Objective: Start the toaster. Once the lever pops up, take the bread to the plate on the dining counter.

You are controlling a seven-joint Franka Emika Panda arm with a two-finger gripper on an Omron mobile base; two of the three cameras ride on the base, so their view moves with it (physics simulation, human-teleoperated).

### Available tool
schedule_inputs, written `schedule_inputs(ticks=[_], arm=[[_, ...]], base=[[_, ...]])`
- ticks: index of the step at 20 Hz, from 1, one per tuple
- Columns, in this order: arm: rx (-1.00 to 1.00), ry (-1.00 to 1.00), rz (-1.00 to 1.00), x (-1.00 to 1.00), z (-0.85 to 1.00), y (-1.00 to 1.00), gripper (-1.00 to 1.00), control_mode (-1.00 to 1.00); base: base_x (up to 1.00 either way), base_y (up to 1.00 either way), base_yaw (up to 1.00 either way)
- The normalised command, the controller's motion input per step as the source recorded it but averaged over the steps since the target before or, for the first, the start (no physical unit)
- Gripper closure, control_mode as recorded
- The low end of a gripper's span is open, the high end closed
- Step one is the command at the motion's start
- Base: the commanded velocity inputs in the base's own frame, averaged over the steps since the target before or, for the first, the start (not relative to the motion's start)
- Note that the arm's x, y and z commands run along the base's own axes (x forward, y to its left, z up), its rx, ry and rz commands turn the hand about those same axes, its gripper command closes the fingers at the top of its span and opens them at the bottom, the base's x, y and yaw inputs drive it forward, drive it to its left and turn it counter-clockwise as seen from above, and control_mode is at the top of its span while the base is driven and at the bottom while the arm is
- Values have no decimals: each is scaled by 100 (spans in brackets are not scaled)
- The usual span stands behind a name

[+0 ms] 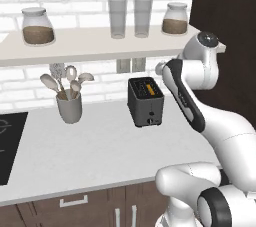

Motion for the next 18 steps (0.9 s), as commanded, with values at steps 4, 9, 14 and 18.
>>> schedule_inputs(ticks=[4,9,14,18], arm=[[0,0,0,-6,0,0,-100,-100],[0,0,0,0,0,0,-100,-100],[0,0,0,0,0,0,-100,-100],[0,0,0,0,0,0,-100,-100]], base=[[0,0,0],[0,0,0],[0,0,0],[0,0,0]])
